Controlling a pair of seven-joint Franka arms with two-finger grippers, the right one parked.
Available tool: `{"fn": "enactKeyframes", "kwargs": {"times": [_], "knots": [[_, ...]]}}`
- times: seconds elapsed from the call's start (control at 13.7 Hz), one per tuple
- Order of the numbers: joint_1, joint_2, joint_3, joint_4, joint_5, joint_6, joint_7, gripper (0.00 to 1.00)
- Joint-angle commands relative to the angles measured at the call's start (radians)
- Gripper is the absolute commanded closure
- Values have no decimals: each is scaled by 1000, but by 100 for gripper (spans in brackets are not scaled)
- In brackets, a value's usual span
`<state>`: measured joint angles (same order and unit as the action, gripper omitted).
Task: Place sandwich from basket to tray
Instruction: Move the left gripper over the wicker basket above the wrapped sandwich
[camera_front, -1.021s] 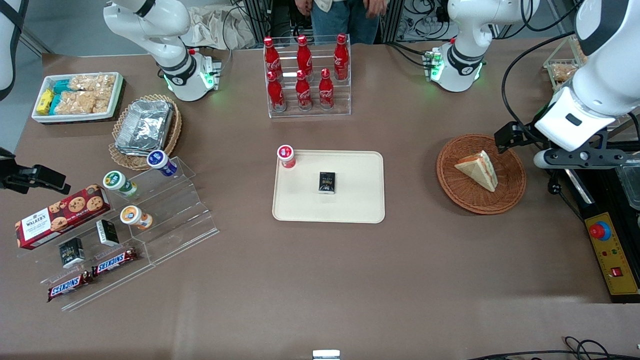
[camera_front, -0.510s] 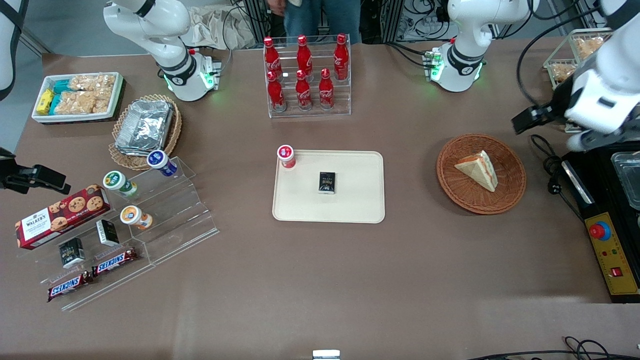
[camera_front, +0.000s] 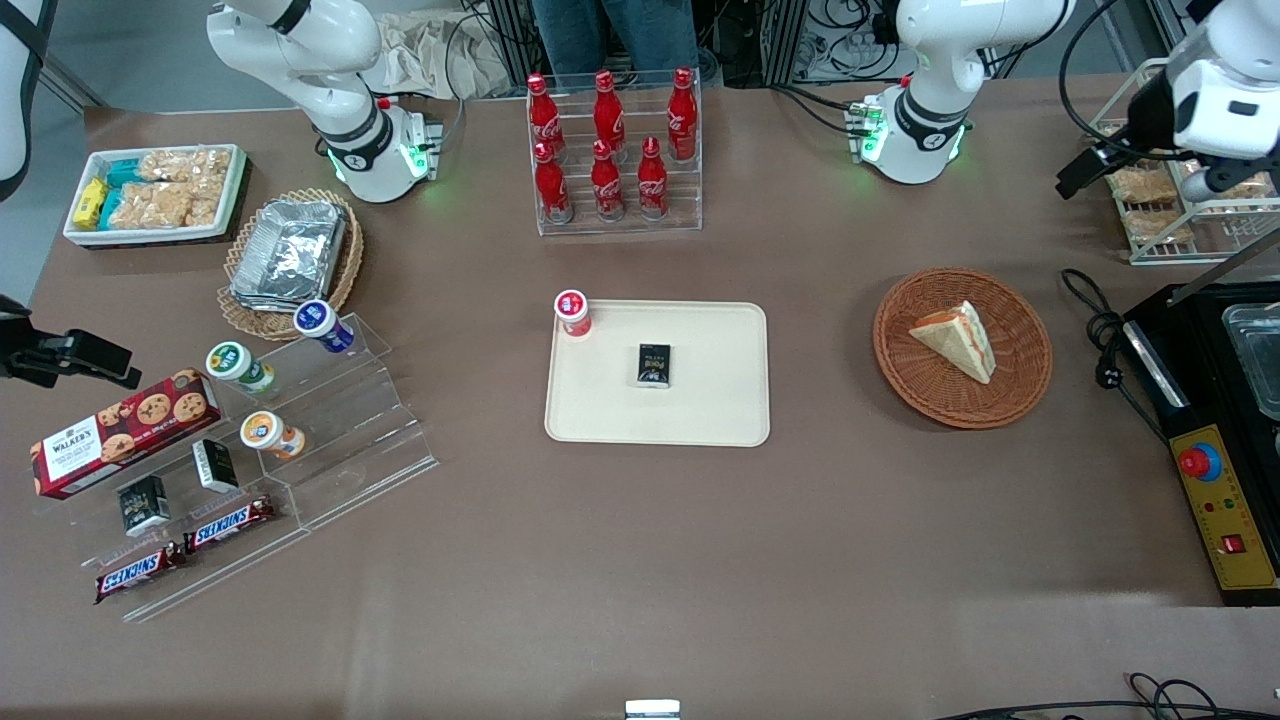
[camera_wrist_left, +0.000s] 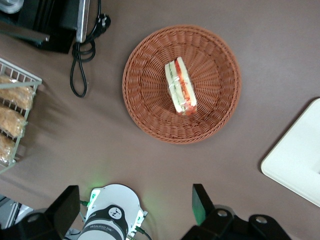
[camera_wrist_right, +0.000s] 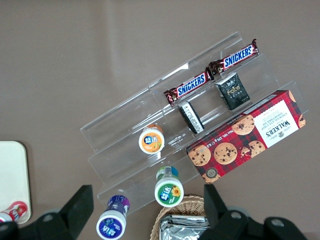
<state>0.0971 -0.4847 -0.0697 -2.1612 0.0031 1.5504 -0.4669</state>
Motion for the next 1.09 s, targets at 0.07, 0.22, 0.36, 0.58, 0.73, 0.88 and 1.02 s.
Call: {"fn": "enactKeyframes", "kwargs": {"times": [0.07,0.22,0.36,0.58,0.73,0.88,1.02], "knots": [[7,-25,-10,-69,-8,45,-48,0],[0,-15,-16,-142,-9,152,-117,0],[-16,7,-42,-242,-11,291,-220,0],[-30,95,-64,-327,-12,445,-286,0],[-36,148,-67,-370,-11,557,-288,0],[-36,210,-67,-402,-9,657,-308,0],[-36,265,-68,-413,0,717,-323,0]]}}
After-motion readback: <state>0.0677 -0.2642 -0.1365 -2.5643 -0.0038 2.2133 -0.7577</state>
